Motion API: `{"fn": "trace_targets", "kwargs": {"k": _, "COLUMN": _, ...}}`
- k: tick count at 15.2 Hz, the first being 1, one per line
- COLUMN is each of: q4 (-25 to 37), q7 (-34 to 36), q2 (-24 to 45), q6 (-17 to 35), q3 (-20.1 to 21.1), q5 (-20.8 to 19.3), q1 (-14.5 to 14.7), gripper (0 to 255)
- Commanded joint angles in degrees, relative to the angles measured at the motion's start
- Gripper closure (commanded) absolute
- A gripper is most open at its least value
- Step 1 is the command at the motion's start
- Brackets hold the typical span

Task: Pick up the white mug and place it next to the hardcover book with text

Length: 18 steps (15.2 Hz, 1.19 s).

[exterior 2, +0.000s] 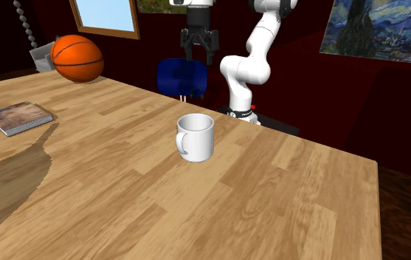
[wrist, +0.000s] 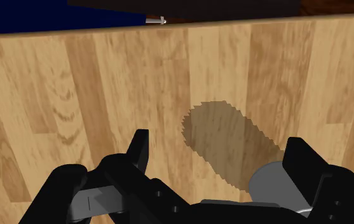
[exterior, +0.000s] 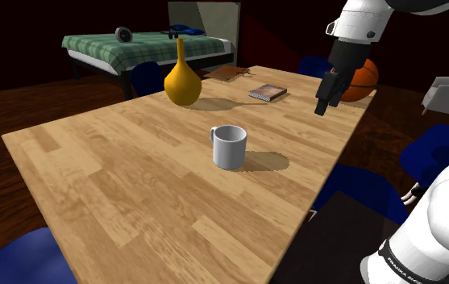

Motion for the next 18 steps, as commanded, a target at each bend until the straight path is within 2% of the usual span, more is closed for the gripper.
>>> {"fn": "trace_targets", "kwargs": {"k": 1, "q4": 0.0, "q7": 0.0, "q2": 0.0, "q6": 0.0, "q3": 0.0, "q5": 0.0, "q1": 0.0, "gripper": 0}}
{"fn": "trace_targets", "kwargs": {"k": 10, "q4": 8.0, "q7": 5.6, "q2": 19.1, "q6": 9.5, "q3": 6.0, "q5": 1.7, "q1": 1.6, "gripper": 0}}
{"fn": "trace_targets", "kwargs": {"k": 18, "q4": 20.0, "q7": 11.1, "q2": 37.1, "q6": 14.0, "q3": 10.4, "q5": 0.0, "q1": 2.6, "gripper": 0}}
